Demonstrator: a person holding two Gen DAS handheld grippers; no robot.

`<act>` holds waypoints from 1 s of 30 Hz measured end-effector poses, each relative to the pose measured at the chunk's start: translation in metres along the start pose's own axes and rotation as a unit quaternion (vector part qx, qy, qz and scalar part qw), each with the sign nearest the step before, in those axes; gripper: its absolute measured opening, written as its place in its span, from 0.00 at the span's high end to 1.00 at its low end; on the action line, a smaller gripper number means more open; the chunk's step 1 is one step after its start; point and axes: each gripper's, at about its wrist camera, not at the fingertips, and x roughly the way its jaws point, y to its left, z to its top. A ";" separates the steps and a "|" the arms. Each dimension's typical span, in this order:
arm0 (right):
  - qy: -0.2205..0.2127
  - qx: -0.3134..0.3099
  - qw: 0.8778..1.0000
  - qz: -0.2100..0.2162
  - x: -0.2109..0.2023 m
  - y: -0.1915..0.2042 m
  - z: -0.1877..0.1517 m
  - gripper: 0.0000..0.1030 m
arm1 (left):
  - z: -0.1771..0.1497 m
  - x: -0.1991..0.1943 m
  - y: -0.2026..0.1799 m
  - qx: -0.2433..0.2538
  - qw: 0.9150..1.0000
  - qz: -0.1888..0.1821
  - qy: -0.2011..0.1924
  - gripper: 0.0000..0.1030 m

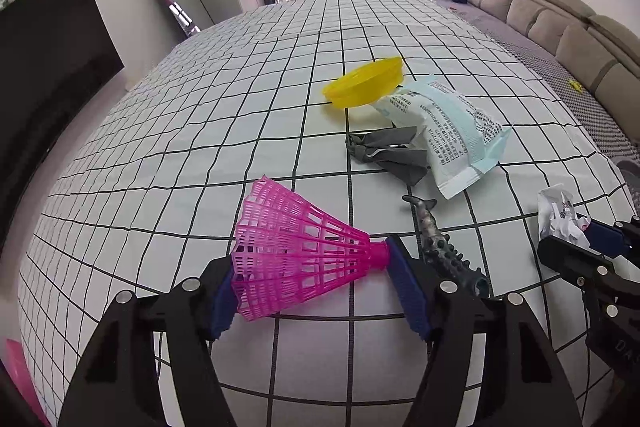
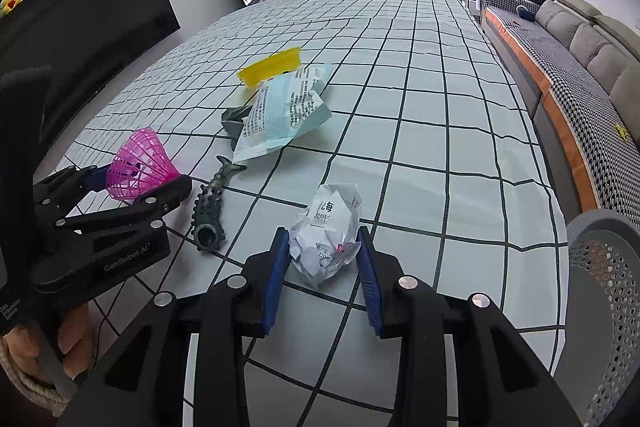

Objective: Collect trash
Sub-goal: 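Carry the tissue and shuttlecock over the grey basket with both tools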

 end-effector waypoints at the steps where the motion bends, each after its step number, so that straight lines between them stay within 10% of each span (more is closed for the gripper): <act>1: 0.000 0.001 1.000 0.001 0.000 0.000 0.000 0.68 | 0.000 -0.001 0.000 -0.001 1.000 0.000 -0.002 0.37; 30: -0.001 0.005 1.000 0.008 0.000 -0.001 0.000 0.68 | 0.002 -0.009 0.026 -0.055 0.998 -0.007 0.004 0.37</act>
